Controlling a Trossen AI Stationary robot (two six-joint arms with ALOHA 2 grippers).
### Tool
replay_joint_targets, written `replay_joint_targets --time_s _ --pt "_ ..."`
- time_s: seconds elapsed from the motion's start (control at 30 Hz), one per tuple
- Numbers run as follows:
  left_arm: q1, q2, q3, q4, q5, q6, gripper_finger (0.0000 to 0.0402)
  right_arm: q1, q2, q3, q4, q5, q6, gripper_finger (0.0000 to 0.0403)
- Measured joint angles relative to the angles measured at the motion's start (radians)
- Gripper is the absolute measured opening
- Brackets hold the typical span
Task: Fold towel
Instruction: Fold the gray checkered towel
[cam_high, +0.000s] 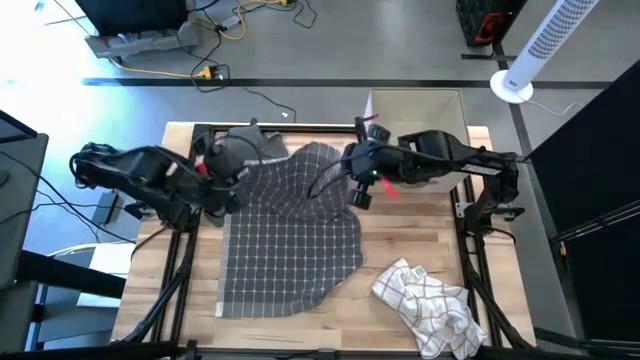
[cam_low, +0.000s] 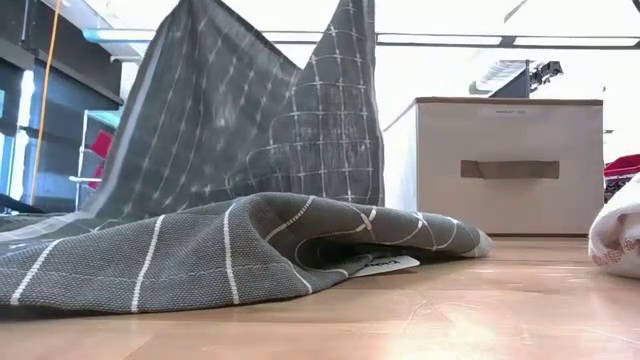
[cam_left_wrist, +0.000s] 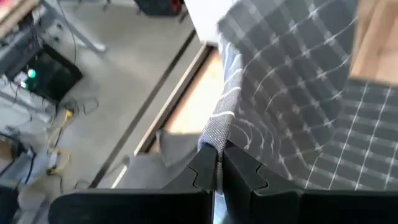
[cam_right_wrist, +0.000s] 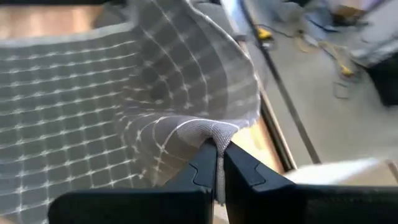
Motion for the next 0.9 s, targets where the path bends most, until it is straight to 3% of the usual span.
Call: replay_joint_targets --time_s 0.27,0.43,0.53,0.67,0.73,0.9 --pt "0.000 -0.104 -0.249 0.220 0.023 -0.056 0.0003 -0.127 0.000 0.000 0.129 -0.353 -0.116 0.0000" --pt "0.004 -0.207 -0.374 0.499 0.105 0.097 0.0003 -0.202 0.000 0.000 0.155 -0.482 -0.120 0.0000" --pt "0.044 -0.258 -0.446 0.693 0.224 0.248 0.0003 -0.239 -0.001 0.000 0.155 -0.527 -0.113 0.0000" --pt "0.156 -0.305 -0.528 0.903 0.481 0.384 0.0003 -0.272 0.007 0.000 0.188 -0.538 -0.097 0.0000" --pt "0.223 -0.313 -0.560 0.922 0.579 0.407 0.0003 -0.282 0.014 0.000 0.212 -0.539 -0.104 0.0000" --pt "0.358 -0.337 -0.622 0.898 0.705 0.397 0.0003 -0.295 0.018 0.000 0.228 -0.615 -0.152 0.0000"
